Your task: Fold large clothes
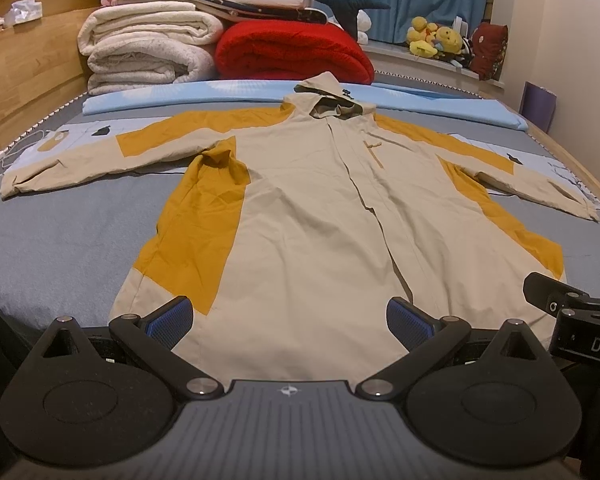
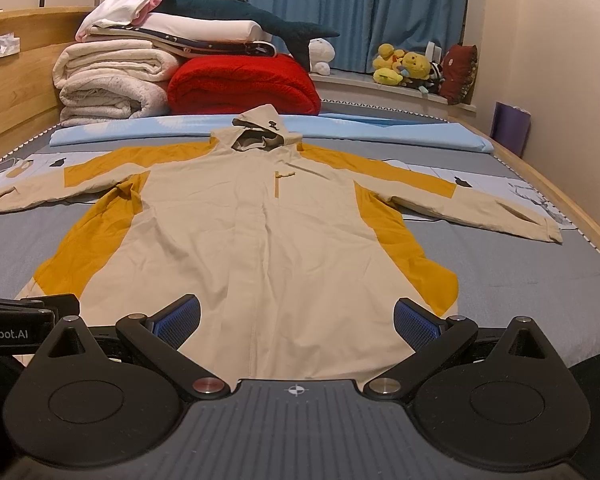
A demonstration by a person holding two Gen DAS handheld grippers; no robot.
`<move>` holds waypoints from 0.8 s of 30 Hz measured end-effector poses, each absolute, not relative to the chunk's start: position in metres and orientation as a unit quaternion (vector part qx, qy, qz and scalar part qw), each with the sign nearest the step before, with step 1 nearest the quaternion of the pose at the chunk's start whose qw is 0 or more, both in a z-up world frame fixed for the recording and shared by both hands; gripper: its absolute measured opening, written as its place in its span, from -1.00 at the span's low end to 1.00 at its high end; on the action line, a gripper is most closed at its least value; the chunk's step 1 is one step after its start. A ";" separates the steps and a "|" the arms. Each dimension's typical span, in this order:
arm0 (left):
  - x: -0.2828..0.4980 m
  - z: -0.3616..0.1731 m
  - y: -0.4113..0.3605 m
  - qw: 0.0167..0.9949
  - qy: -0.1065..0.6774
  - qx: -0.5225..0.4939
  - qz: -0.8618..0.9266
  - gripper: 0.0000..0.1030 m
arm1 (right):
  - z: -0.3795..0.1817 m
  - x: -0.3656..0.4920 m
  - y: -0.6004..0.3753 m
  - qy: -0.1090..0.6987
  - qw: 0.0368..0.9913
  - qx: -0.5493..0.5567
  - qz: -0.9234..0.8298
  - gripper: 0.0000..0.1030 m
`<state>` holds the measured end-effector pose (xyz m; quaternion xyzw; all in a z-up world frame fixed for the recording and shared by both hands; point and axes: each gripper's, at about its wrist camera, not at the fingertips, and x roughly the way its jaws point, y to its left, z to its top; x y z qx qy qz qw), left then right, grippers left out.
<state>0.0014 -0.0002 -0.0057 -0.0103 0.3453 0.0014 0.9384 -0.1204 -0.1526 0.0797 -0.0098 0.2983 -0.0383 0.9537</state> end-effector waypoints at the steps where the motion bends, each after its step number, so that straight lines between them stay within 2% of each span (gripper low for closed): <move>1: 0.002 -0.006 0.000 0.938 0.346 -0.010 0.001 1.00 | 0.080 -0.121 -0.152 0.298 0.954 -0.010 -0.038 0.98; 15: 0.003 0.001 0.001 0.939 0.342 -0.023 -0.008 1.00 | 0.079 -0.123 -0.152 0.294 0.955 -0.013 -0.037 0.96; 17: 0.001 0.009 0.000 0.949 0.315 -0.025 -0.013 1.00 | 0.080 -0.124 -0.152 0.288 0.957 -0.010 -0.035 0.96; 24: 0.002 0.036 -0.003 0.955 0.293 -0.043 0.008 1.00 | 0.093 -0.134 -0.154 0.215 0.976 0.004 -0.046 0.96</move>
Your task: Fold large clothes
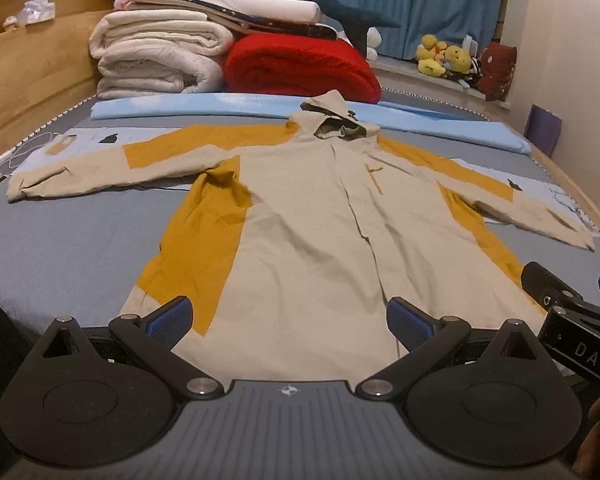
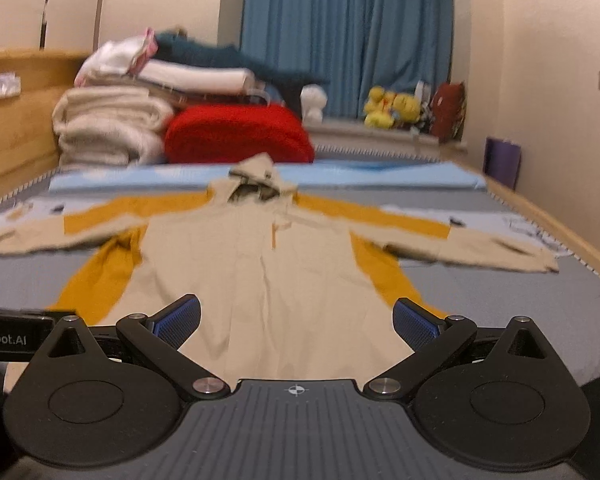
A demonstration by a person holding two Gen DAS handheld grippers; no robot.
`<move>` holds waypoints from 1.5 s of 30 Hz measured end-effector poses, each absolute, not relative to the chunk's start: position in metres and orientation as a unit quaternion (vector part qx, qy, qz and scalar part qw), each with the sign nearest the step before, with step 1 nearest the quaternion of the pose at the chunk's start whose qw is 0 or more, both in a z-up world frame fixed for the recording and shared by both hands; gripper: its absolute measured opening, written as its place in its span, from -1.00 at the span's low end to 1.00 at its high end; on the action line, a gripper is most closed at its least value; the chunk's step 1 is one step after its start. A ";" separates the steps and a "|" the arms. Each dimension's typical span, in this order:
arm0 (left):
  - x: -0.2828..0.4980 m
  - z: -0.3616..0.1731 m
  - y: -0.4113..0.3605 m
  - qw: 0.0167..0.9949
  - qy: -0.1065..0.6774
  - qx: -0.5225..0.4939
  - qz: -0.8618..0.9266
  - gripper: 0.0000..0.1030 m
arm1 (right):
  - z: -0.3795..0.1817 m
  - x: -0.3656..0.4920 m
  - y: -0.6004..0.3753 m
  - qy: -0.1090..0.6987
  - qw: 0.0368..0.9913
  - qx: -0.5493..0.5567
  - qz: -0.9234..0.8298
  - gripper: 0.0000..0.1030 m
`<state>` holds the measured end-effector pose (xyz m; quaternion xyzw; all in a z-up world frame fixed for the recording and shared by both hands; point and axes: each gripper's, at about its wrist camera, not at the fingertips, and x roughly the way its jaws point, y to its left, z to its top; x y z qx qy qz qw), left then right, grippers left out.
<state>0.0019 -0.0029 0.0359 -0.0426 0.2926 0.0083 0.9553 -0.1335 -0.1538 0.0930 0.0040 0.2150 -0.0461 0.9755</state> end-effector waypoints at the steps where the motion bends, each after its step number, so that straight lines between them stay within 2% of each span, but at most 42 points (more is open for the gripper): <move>1: 0.002 0.039 -0.003 0.956 0.289 -0.045 0.005 1.00 | 0.094 -0.134 -0.155 0.206 0.977 0.007 -0.051 0.96; 5: 0.004 0.031 0.000 0.957 0.286 -0.043 -0.022 1.00 | 0.098 -0.134 -0.161 0.192 0.980 0.033 -0.050 0.96; 9: 0.014 0.028 -0.003 0.954 0.299 -0.011 -0.006 0.99 | 0.095 -0.135 -0.156 0.187 0.981 -0.003 -0.061 0.96; 15: 0.015 0.049 0.000 0.967 0.253 0.001 -0.009 0.99 | 0.100 -0.125 -0.146 0.173 0.981 -0.037 -0.085 0.94; 19: 0.013 0.060 0.009 0.971 0.236 -0.026 -0.006 0.99 | 0.115 -0.127 -0.145 0.144 0.984 -0.034 -0.102 0.93; 24: 0.007 0.070 0.013 0.981 0.191 -0.022 0.014 0.97 | 0.112 -0.119 -0.145 0.149 0.984 -0.022 -0.101 0.93; 30: 0.046 0.101 0.022 0.979 0.199 -0.038 0.003 0.91 | 0.115 -0.099 -0.138 0.146 0.986 -0.019 -0.083 0.93; 32: 0.075 0.113 0.028 0.978 0.201 -0.046 -0.004 0.72 | 0.121 -0.091 -0.139 0.138 0.987 -0.021 -0.077 0.92; 34: 0.112 0.122 0.037 0.977 0.206 -0.061 -0.005 0.56 | 0.128 -0.078 -0.142 0.131 0.989 -0.021 -0.072 0.84; 37: 0.179 0.126 0.058 0.977 0.197 -0.076 -0.008 0.29 | 0.139 -0.051 -0.150 0.127 0.989 -0.014 -0.070 0.51; 39: 0.224 0.119 0.078 0.976 0.202 -0.086 0.001 0.17 | 0.148 -0.030 -0.157 0.124 0.990 -0.001 -0.063 0.07; 40: 0.250 0.112 0.090 0.974 0.207 -0.089 0.009 0.04 | 0.152 -0.018 -0.161 0.121 0.991 0.005 -0.056 0.00; 41: 0.271 0.106 0.102 0.973 0.212 -0.088 0.020 0.01 | 0.155 -0.006 -0.163 0.117 0.992 0.007 -0.049 -0.06; 45: 0.336 0.068 0.153 0.968 0.231 -0.052 0.084 -0.05 | 0.164 0.046 -0.167 0.100 0.995 0.004 -0.027 -0.06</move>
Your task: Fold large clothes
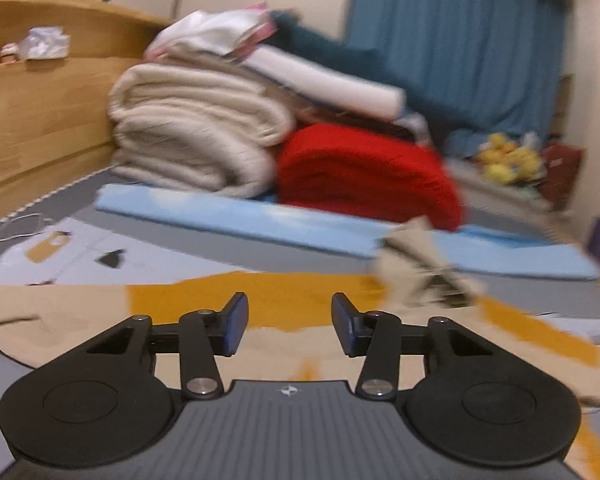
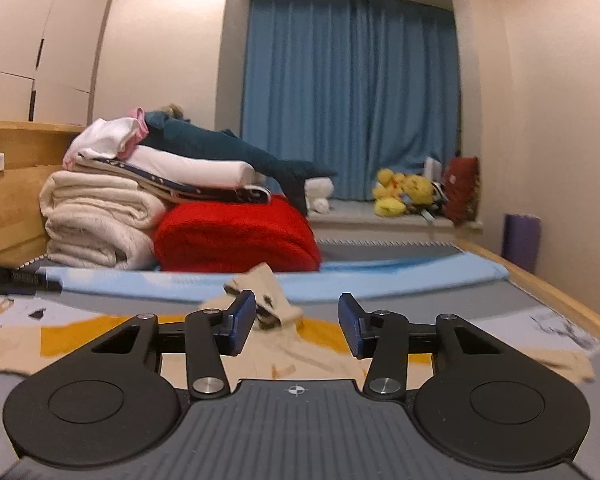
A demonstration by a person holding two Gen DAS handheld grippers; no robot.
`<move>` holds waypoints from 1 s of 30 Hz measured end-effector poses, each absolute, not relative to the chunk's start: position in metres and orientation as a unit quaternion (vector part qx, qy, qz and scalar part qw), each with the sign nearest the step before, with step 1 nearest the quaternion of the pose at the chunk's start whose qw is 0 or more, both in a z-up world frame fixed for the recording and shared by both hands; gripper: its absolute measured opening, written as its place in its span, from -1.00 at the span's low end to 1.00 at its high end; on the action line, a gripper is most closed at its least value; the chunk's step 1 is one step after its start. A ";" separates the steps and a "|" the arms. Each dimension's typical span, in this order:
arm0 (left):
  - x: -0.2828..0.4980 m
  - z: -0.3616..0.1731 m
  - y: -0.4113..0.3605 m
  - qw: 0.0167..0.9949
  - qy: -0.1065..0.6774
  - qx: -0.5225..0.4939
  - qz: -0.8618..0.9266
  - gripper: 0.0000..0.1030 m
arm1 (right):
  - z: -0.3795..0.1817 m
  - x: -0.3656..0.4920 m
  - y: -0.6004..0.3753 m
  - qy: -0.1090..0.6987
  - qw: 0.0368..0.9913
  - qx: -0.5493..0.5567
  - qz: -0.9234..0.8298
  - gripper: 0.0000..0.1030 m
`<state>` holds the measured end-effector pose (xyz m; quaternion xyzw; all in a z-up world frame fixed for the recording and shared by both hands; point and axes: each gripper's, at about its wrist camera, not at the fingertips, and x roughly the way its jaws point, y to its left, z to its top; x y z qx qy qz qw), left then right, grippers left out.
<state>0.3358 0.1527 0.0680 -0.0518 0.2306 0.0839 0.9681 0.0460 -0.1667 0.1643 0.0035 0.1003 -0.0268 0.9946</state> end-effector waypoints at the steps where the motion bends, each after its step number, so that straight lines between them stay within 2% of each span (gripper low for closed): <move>1: 0.345 0.059 0.169 0.966 0.235 -0.051 0.096 -0.05 | 0.166 0.062 -0.165 0.103 0.995 0.001 -0.015 -0.05; 3: 0.358 0.039 0.204 0.960 0.245 -0.058 0.124 -0.04 | 0.166 0.096 -0.160 0.129 0.991 -0.012 0.020 0.19; 4: 0.362 0.031 0.223 0.955 0.253 -0.066 0.140 -0.05 | 0.165 0.115 -0.157 0.145 0.989 -0.022 0.038 0.22; 11: 0.357 -0.007 0.380 0.898 0.280 -0.198 0.277 -0.03 | 0.125 0.183 -0.146 0.166 0.981 -0.020 0.093 0.20; 13: 0.345 -0.018 0.423 0.876 0.277 -0.248 0.307 0.02 | 0.113 0.201 -0.147 0.211 0.973 0.012 0.095 0.01; 15: 0.332 -0.034 0.462 0.850 0.276 -0.293 0.341 0.16 | 0.103 0.210 -0.148 0.226 0.966 0.039 0.117 -0.34; 17: 0.322 -0.053 0.490 0.820 0.277 -0.343 0.363 0.20 | 0.094 0.222 -0.144 0.229 0.966 0.025 0.115 -0.53; 20: 0.310 -0.076 0.517 0.793 0.270 -0.402 0.371 0.20 | 0.084 0.234 -0.145 0.251 0.961 0.026 0.109 -0.54; 24: 0.301 -0.084 0.530 0.790 0.258 -0.404 0.383 0.14 | 0.071 0.247 -0.151 0.280 0.955 0.025 0.099 -0.53; 25: 0.299 -0.084 0.532 0.790 0.256 -0.403 0.384 -0.10 | 0.069 0.250 -0.152 0.284 0.954 0.027 0.098 -0.53; 26: 0.298 -0.086 0.533 0.792 0.256 -0.404 0.380 -0.60 | 0.066 0.251 -0.154 0.288 0.952 0.028 0.096 -0.53; 28: 0.298 -0.087 0.526 0.788 0.261 -0.401 0.387 -0.93 | 0.062 0.254 -0.156 0.296 0.950 0.032 0.093 -0.54; 29: 0.297 -0.085 0.520 0.787 0.257 -0.396 0.396 -0.99 | 0.060 0.253 -0.156 0.298 0.949 0.034 0.093 -0.58; 30: 0.304 -0.080 0.510 0.789 0.254 -0.388 0.403 -1.00 | 0.059 0.253 -0.156 0.301 0.948 0.038 0.092 -0.72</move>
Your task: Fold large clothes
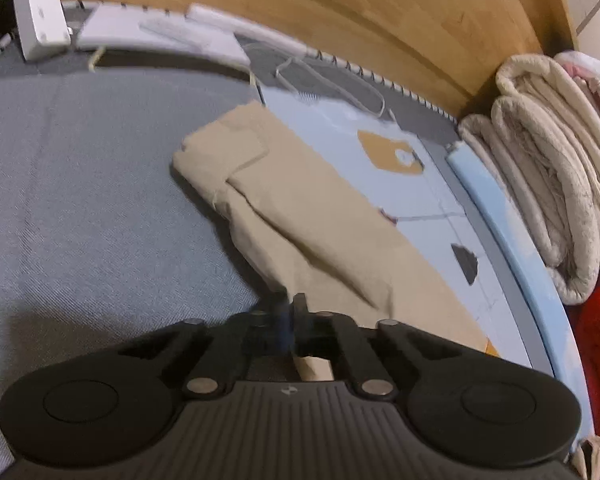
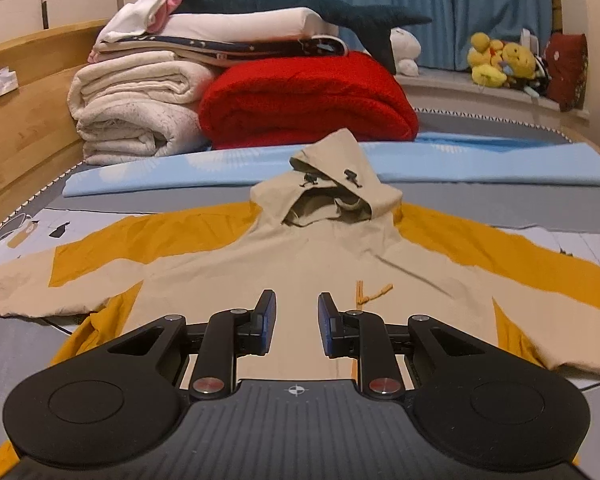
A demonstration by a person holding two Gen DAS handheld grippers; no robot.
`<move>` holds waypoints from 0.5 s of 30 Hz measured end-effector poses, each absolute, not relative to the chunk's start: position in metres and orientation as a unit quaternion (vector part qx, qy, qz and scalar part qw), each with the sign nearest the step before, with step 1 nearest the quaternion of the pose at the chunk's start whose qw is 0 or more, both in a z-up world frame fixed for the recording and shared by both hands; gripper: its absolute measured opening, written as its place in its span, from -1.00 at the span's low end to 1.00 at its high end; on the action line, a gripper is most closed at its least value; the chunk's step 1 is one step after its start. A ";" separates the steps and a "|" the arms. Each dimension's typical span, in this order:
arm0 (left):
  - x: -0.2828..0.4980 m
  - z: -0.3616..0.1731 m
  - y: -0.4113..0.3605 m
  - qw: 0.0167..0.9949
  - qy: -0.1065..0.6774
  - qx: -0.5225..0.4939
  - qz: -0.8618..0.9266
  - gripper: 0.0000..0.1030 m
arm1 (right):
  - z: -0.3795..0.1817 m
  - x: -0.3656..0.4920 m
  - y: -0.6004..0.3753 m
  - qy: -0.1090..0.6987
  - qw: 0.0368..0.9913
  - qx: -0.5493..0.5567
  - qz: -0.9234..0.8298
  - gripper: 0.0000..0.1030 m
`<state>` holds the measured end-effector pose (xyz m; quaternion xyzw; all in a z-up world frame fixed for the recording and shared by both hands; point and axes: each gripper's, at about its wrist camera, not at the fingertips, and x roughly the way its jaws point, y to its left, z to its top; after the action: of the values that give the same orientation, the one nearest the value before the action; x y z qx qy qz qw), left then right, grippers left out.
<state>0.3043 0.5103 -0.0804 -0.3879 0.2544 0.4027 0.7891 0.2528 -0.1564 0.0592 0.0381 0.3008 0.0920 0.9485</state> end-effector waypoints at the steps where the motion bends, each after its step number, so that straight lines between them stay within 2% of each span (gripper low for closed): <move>1: 0.306 -0.071 0.501 0.796 0.249 -0.371 0.408 -1.00 | 0.058 0.254 -0.156 0.305 0.947 0.042 0.090 -0.78; 5: 0.333 -0.003 0.439 0.866 0.199 -0.284 0.360 -1.00 | 0.058 0.253 -0.160 0.317 0.944 0.046 0.078 -0.83; 9: 0.357 0.059 0.322 0.941 0.157 -0.202 0.220 -1.00 | 0.058 0.253 -0.165 0.330 0.941 0.045 0.066 -0.83; 12: 0.364 0.078 0.211 0.969 0.162 -0.171 0.080 -1.00 | 0.057 0.249 -0.173 0.334 0.939 0.050 0.058 -0.84; 15: 0.364 0.075 0.109 0.969 0.187 -0.153 -0.044 -1.00 | 0.054 0.243 -0.183 0.340 0.937 0.056 0.055 -0.88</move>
<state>0.3640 0.1088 0.0746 -0.1531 0.1870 -0.0440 0.9694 0.2434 -0.1829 0.0544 0.0561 0.3397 0.0547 0.9373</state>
